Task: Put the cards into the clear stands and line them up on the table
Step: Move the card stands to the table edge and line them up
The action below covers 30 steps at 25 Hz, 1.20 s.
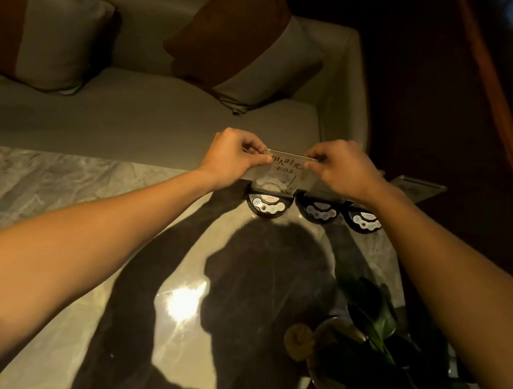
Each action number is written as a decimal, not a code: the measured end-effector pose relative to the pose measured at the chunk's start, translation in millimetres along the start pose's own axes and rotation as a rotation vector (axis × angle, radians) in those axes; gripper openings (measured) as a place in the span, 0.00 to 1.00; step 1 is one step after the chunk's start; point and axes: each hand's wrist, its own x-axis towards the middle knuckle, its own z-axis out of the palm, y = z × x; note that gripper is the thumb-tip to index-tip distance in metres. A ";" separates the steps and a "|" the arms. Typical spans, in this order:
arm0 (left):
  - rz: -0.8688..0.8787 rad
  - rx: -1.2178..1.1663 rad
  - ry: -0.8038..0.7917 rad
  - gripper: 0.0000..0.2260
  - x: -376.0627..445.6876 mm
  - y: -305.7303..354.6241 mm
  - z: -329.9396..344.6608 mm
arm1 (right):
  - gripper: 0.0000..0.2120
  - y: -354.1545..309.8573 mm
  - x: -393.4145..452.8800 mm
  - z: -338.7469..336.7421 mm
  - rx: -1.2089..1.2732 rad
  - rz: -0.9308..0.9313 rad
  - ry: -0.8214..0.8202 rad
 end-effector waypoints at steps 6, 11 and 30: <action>-0.011 -0.008 -0.013 0.05 2.2 1.1 4.9 | 0.11 5.6 1.6 3.4 0.017 0.021 -0.006; -0.021 -0.014 -0.029 0.04 3.3 -0.7 5.3 | 0.11 8.2 5.5 1.6 0.023 0.019 -0.011; -0.005 -0.054 -0.036 0.04 -1.0 0.9 12.3 | 0.09 14.6 -1.8 6.4 0.088 0.049 0.026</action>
